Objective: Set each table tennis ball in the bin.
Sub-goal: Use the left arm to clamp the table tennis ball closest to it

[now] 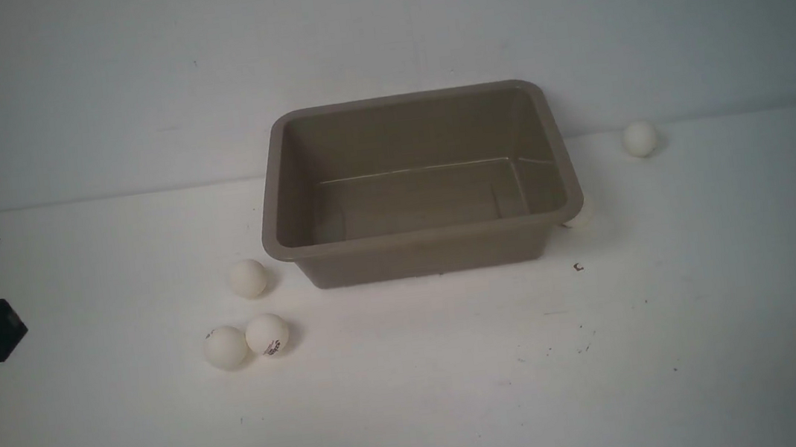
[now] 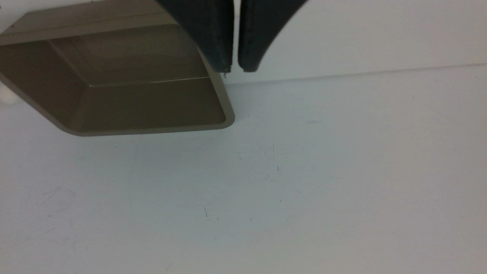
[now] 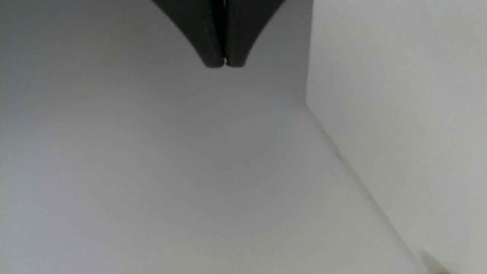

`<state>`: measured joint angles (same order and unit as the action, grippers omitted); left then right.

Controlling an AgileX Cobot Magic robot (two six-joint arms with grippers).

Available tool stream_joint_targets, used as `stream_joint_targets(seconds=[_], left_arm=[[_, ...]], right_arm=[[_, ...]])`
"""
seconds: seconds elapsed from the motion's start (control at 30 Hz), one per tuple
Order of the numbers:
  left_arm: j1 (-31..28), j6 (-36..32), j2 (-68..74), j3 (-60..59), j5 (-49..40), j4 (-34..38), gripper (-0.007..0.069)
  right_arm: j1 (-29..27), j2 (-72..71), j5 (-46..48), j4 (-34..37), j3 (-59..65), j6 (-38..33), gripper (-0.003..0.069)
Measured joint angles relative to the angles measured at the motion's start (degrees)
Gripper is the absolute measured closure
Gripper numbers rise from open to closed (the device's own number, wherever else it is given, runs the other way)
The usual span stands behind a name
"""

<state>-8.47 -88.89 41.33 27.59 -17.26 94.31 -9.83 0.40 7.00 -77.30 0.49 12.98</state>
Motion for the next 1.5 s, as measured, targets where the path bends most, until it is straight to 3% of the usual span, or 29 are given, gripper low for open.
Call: stream_joint_targets(seconds=[0.17,0.3,0.43,0.53,0.67,0.83,0.93,1.07,1.13,1.2,1.3,1.37,1.5], left_arm=[[0.00,-1.76,2.82,0.05,-1.12,-0.96,0.0610],[0.00,4.52,8.74,1.72,-3.54,-10.41,0.0594],[0.00,14.05,13.56,4.70,-6.71,-21.33,0.0594],[0.00,20.19,16.11,7.22,-10.18,-28.38,0.0594],[0.00,31.78,20.04,13.38,-16.45,-42.95,0.0594],[0.00,41.05,23.11,21.00,-20.37,-56.26,0.0594],[0.00,42.18,24.22,22.74,-20.69,-57.37,0.0594],[0.00,42.49,25.12,23.44,-21.65,-57.46,0.0594],[0.00,42.49,25.15,23.44,-21.68,-57.40,0.0590],[0.00,42.49,25.15,23.44,-21.68,-57.26,0.0589],[0.00,42.49,25.15,23.44,-21.79,-57.13,0.0587],[0.00,42.49,25.15,23.49,-21.79,-57.07,0.0587],[0.00,42.49,25.15,23.49,-21.79,-57.07,0.0587]], right_arm=[[0.00,0.00,-26.64,-2.77,0.00,20.15,0.0676],[0.00,0.00,-44.86,-4.63,0.00,40.59,0.0676],[0.00,0.00,-47.04,-3.72,0.00,57.02,0.0676],[0.00,0.00,-46.10,-1.75,0.00,73.56,0.0676],[0.00,0.00,-42.96,0.30,-0.05,91.89,0.0676],[0.00,0.00,-40.89,5.34,-0.60,96.53,0.0676],[0.00,0.08,-41.13,11.44,-2.16,98.03,0.0676],[0.00,2.51,-42.14,17.36,-5.55,105.45,0.0676],[0.00,6.96,-42.26,21.69,-9.17,116.42,0.0676],[0.00,9.35,-42.47,23.36,-11.55,118.87,0.0676],[-0.04,16.40,-44.24,22.51,-21.87,111.98,0.0676],[-0.04,20.73,-46.41,17.11,-29.37,101.49,0.0676],[-0.04,27.58,-50.35,5.84,-41.02,88.12,0.0676]])
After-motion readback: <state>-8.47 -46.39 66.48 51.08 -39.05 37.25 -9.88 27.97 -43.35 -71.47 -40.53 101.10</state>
